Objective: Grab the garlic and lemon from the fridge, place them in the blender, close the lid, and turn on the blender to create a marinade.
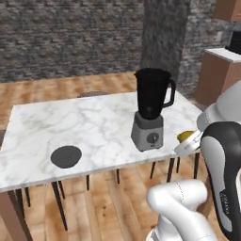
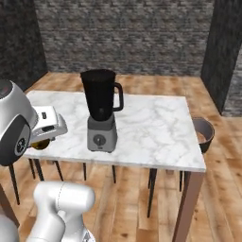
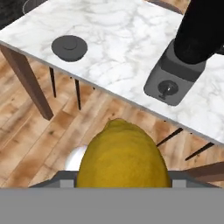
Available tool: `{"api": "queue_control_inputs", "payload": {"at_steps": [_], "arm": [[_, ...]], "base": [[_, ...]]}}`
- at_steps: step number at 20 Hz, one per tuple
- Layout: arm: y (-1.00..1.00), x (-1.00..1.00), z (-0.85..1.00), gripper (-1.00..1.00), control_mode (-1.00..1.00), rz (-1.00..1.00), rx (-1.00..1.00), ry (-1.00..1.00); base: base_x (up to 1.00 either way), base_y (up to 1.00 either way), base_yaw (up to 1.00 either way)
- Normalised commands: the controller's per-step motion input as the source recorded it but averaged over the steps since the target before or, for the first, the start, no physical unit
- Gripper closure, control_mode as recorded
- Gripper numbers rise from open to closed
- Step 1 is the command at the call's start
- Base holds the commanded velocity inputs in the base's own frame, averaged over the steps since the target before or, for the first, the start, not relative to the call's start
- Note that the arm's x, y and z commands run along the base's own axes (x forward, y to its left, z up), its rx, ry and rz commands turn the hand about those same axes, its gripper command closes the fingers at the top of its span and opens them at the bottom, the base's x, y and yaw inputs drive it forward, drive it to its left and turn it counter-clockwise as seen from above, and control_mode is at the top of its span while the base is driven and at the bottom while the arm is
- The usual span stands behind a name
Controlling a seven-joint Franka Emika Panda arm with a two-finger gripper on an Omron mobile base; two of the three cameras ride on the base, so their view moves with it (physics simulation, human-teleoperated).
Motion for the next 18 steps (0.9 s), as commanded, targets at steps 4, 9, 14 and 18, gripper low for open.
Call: {"api": "queue_control_inputs", "payload": {"at_steps": [4,9,14,18], "arm": [[0.0,0.0,0.0,1.0,1.0,0.0,0.0,0.0],[0.0,0.0,0.0,1.0,1.0,0.0,0.0,0.0],[0.0,0.0,0.0,1.0,1.0,0.0,0.0,0.0],[0.0,0.0,0.0,1.0,1.0,0.0,0.0,0.0]], "base": [[0.39,0.96,-0.26],[0.48,0.08,0.02],[0.28,0.0,0.05],[0.11,0.0,0.01]]}}
